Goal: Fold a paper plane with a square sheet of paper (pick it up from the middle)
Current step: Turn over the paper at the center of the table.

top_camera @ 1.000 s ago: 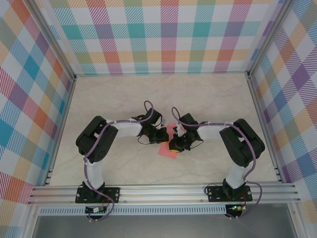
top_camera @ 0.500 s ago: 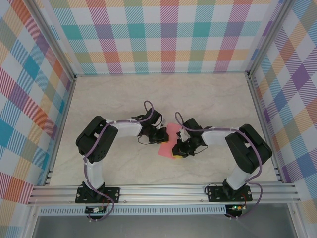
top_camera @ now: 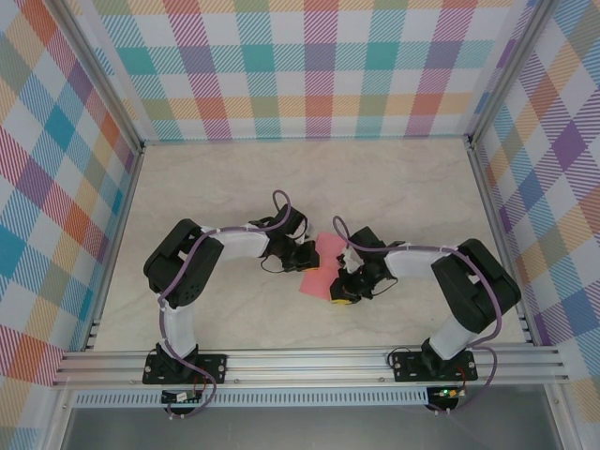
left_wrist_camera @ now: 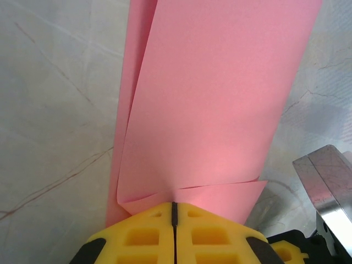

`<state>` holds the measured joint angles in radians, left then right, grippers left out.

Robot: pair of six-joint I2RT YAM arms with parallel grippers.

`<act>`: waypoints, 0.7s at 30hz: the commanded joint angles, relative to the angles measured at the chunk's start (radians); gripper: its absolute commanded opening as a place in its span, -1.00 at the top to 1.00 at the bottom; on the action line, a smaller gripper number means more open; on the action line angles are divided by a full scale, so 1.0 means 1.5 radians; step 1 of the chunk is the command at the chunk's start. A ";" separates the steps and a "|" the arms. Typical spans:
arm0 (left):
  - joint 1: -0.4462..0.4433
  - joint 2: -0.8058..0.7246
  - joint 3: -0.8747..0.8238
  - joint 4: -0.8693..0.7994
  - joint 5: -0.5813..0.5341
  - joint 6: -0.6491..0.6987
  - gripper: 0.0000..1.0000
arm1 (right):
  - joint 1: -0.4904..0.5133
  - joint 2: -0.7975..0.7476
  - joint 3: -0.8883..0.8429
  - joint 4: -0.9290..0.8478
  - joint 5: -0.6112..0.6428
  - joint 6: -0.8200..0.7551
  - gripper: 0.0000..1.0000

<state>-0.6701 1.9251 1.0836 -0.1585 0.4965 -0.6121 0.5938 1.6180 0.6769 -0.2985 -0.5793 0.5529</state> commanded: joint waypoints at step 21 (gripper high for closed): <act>-0.002 -0.013 0.001 -0.015 -0.017 -0.026 0.78 | -0.056 -0.049 0.045 0.050 0.148 0.121 0.10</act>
<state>-0.6701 1.9251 1.0836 -0.1555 0.4969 -0.6388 0.5190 1.5257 0.7269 -0.2684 -0.3592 0.7033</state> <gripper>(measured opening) 0.109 0.452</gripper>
